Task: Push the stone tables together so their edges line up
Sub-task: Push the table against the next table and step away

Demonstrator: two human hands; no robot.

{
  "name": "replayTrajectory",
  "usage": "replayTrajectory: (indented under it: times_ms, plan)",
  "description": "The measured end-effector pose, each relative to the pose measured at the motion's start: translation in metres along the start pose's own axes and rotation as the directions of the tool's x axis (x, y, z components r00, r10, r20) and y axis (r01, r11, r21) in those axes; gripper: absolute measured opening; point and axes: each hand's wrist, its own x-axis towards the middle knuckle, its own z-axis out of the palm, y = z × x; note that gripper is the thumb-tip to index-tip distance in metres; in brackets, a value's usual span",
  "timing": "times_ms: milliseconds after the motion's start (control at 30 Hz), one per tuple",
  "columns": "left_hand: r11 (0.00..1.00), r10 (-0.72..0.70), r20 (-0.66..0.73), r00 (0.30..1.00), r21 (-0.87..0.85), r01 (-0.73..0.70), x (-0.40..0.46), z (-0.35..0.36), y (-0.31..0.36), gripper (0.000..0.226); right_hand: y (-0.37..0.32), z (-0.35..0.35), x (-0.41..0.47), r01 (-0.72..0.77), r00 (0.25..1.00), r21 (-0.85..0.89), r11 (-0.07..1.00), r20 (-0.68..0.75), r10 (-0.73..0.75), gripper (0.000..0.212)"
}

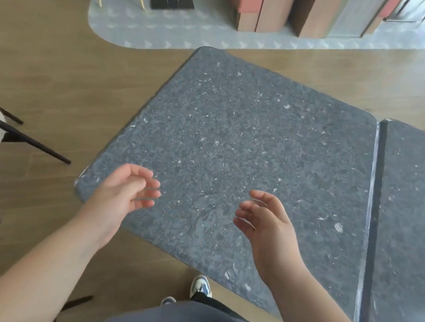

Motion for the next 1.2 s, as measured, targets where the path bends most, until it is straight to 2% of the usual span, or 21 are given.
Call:
replayTrajectory:
  times_ms: [100,167,433,600,833,1033,1133,1200]
  plan:
    - [0.999,0.042,-0.108,0.993,-0.019,-0.045,0.005,-0.016,0.009,0.023,-0.011,0.021,0.023,0.073,0.992,-0.198,0.977,0.119,-0.050,0.025]
    - [0.997,0.062,-0.150,0.987,-0.040,-0.069,0.003,-0.027,0.014,0.021,-0.015,0.038,0.034,0.098,0.981,-0.259,0.961,0.185,-0.051,0.026]
    - [0.990,0.141,-0.323,0.936,0.056,-0.129,-0.007,-0.088,0.029,0.021,-0.003,0.132,0.055,0.058,0.925,-0.280,0.958,0.375,0.053,0.028]
    - [0.986,0.163,-0.388,0.907,0.106,-0.131,-0.005,-0.148,0.038,0.024,0.011,0.210,0.065,0.097,0.884,-0.304,0.948,0.464,0.059,0.029]
    - [0.973,0.228,-0.410,0.883,0.058,-0.225,0.039,-0.283,0.053,0.027,0.056,0.349,0.082,0.211,0.861,-0.371,0.904,0.508,0.007,0.030]
    - [0.971,0.231,-0.371,0.899,0.038,-0.234,0.083,-0.424,0.083,0.025,0.101,0.489,0.088,0.193,0.896,-0.394,0.898,0.445,0.003,0.032]
    - [0.972,0.233,-0.341,0.911,0.043,-0.233,0.101,-0.474,0.101,0.024,0.111,0.544,0.088,0.197,0.905,-0.369,0.908,0.425,-0.024,0.034]
    - [0.972,0.215,-0.344,0.914,-0.016,-0.234,0.113,-0.496,0.112,0.024,0.112,0.571,0.088,0.217,0.905,-0.361,0.907,0.422,-0.049,0.033]
